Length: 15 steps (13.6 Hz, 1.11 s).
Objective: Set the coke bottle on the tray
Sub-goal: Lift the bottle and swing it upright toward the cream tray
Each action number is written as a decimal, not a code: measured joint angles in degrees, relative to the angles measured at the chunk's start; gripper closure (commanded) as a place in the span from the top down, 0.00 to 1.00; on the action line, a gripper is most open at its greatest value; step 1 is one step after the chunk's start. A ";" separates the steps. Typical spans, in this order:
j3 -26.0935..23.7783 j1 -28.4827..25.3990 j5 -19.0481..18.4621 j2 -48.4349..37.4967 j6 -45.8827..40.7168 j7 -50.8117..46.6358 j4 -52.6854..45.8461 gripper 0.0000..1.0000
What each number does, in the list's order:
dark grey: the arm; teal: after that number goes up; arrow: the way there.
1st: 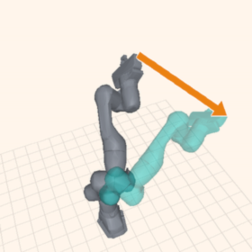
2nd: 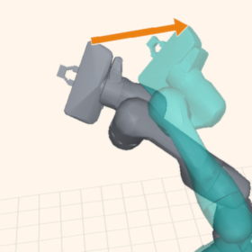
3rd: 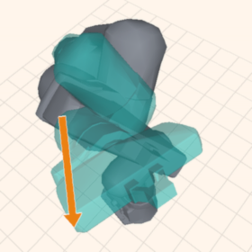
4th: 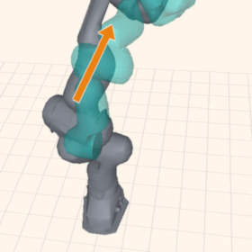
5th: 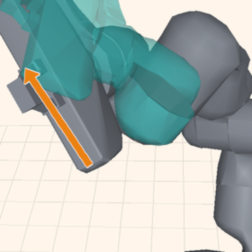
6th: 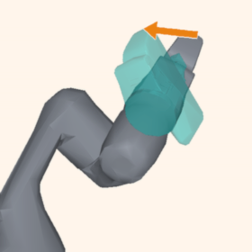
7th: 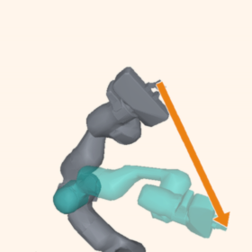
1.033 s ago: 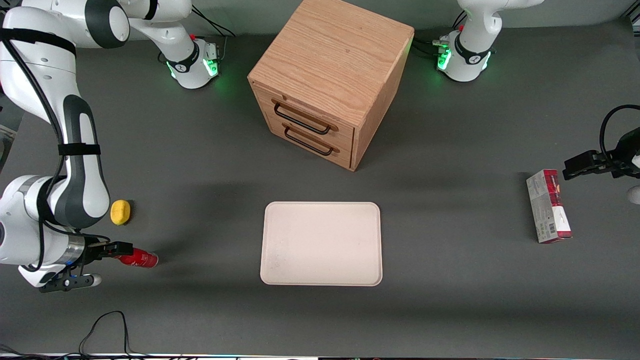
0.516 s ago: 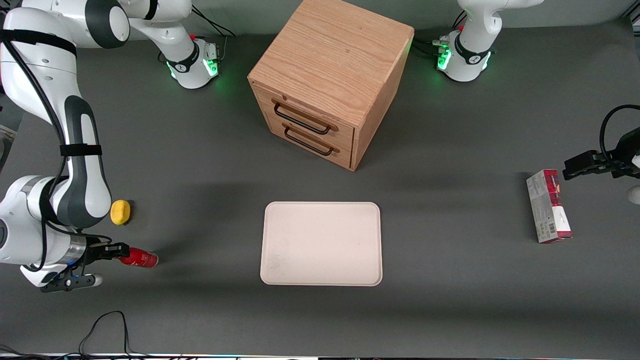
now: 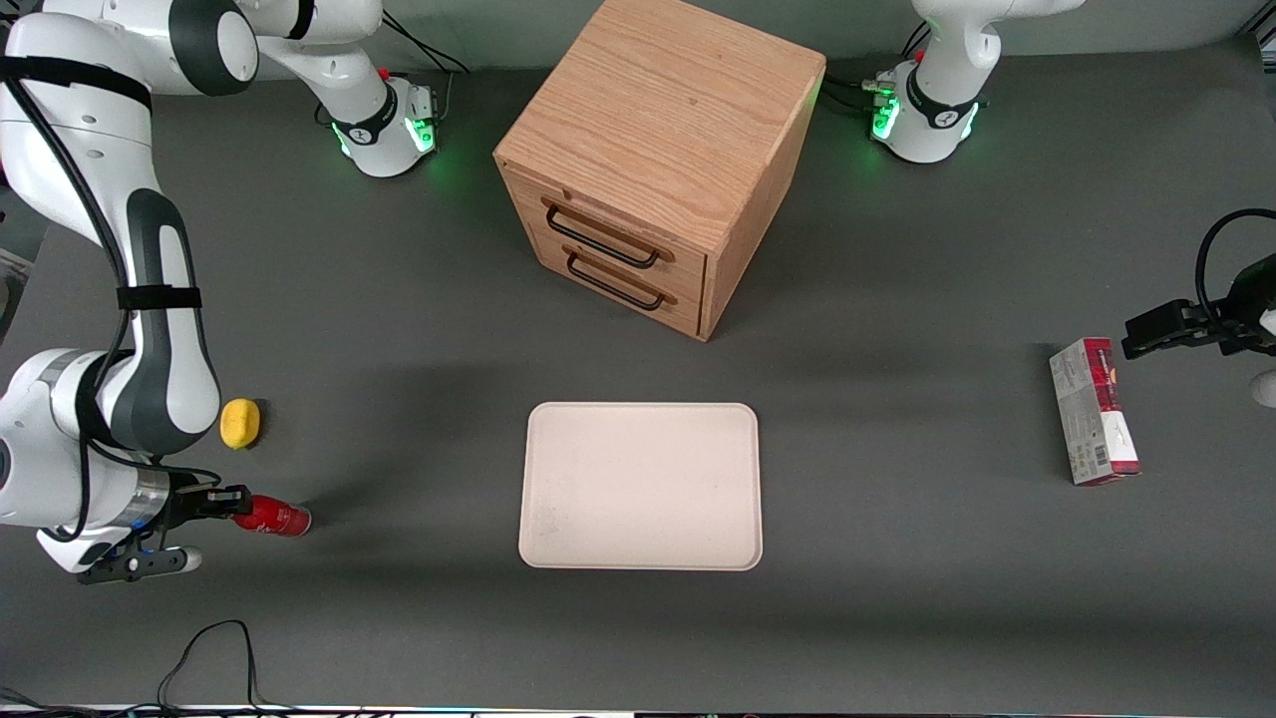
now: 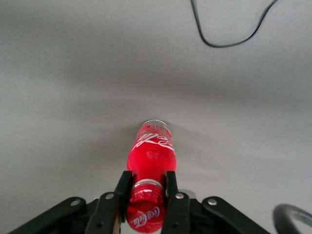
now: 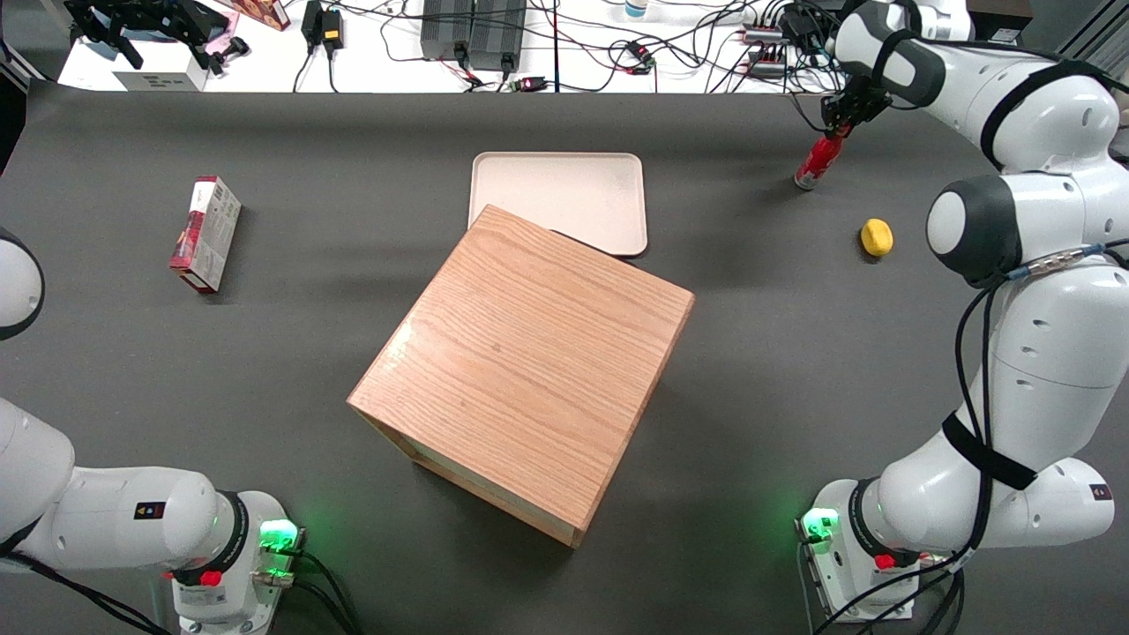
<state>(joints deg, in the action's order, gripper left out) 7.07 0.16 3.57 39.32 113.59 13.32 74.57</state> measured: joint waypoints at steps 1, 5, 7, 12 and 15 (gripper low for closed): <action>0.00 0.00 0.00 -1.19 -2.39 0.00 -1.21 0.14; 0.19 0.11 0.00 -7.63 -18.41 0.24 -9.60 0.14; 0.54 0.16 0.00 -11.09 -26.54 1.54 -13.75 0.14; 0.85 0.30 -0.05 -19.09 -36.58 2.31 -16.66 0.14; 0.20 -3.89 -0.01 -19.48 -36.59 1.55 -16.63 0.14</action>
<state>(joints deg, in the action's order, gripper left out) 7.27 -3.74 3.56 19.83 77.00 14.88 57.94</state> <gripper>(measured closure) 0.678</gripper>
